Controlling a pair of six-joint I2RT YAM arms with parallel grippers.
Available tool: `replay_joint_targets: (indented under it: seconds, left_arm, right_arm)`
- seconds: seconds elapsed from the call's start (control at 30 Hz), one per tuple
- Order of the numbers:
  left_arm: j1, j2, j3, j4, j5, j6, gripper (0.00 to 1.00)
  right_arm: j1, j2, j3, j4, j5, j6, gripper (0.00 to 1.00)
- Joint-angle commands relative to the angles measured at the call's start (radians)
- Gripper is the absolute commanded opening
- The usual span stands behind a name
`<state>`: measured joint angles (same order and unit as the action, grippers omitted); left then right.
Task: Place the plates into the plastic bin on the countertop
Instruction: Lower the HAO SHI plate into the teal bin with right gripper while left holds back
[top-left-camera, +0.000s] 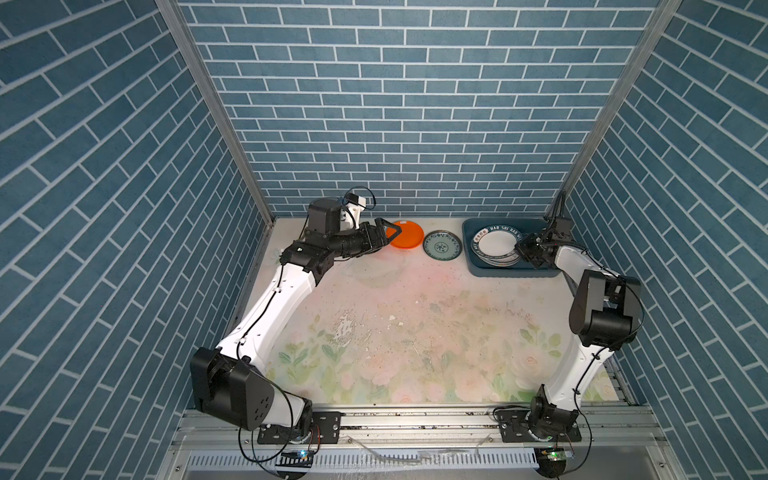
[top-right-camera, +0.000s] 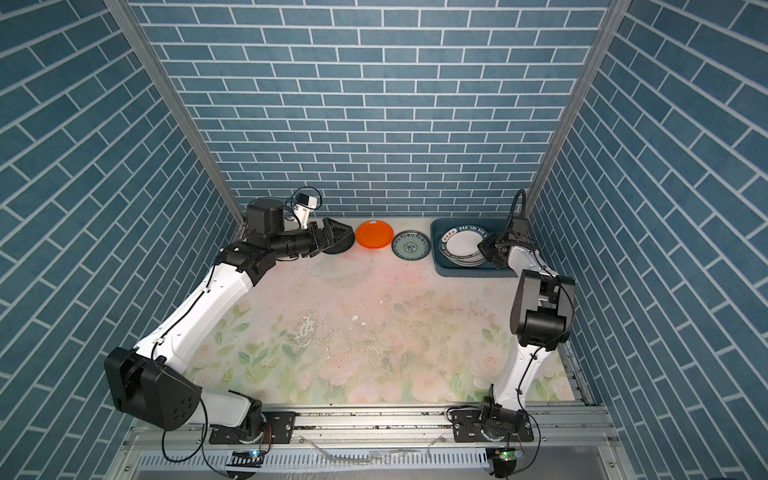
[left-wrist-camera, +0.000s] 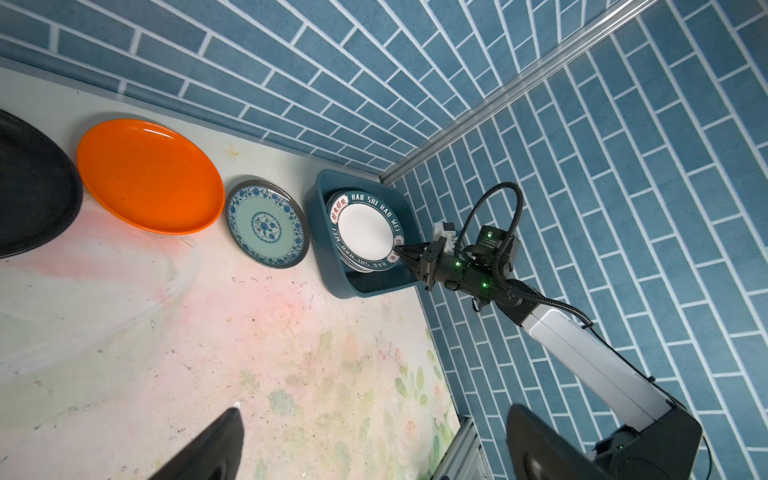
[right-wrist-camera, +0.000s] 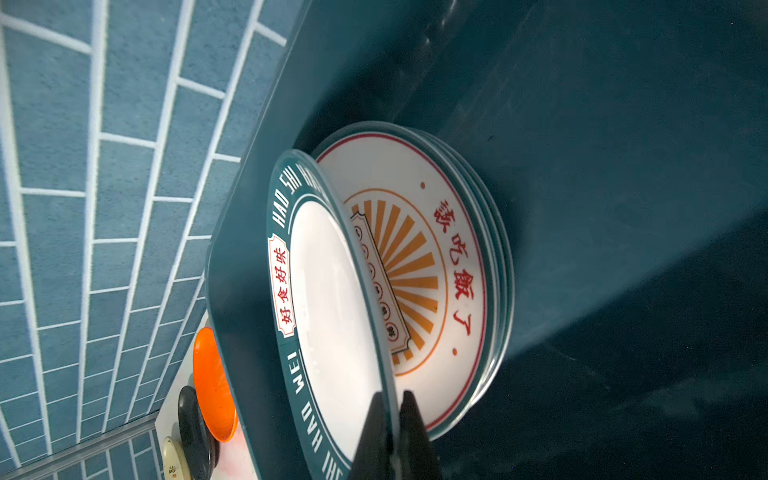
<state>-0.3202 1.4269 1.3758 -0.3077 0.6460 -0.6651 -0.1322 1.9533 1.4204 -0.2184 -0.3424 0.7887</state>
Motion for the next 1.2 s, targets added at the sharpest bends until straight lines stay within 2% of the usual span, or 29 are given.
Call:
replay_joint_targets:
  seconds: [0.0, 0.57, 0.83, 1.07, 1.17]
  left_arm:
    - [-0.003, -0.019, -0.002, -0.041, -0.038, 0.033, 1.00]
    - [-0.003, -0.005, 0.009, -0.067, -0.053, 0.055, 1.00]
    - [-0.003, -0.011, 0.003, -0.068, -0.057, 0.053, 1.00]
    - [-0.003, -0.011, -0.006, -0.069, -0.059, 0.055, 1.00]
    - [-0.003, -0.003, 0.001, -0.070, -0.053, 0.056, 1.00]
  right_arm:
    - [-0.003, 0.009, 0.031, 0.032, 0.031, 0.012, 0.00]
    - [-0.004, 0.034, 0.034, -0.030, 0.074, -0.036, 0.00]
    - [-0.006, 0.046, 0.050, -0.037, 0.057, -0.039, 0.15]
    - [-0.006, 0.036, 0.058, -0.082, 0.062, -0.068, 0.41]
    - [-0.006, 0.034, 0.059, -0.094, 0.065, -0.075, 0.49]
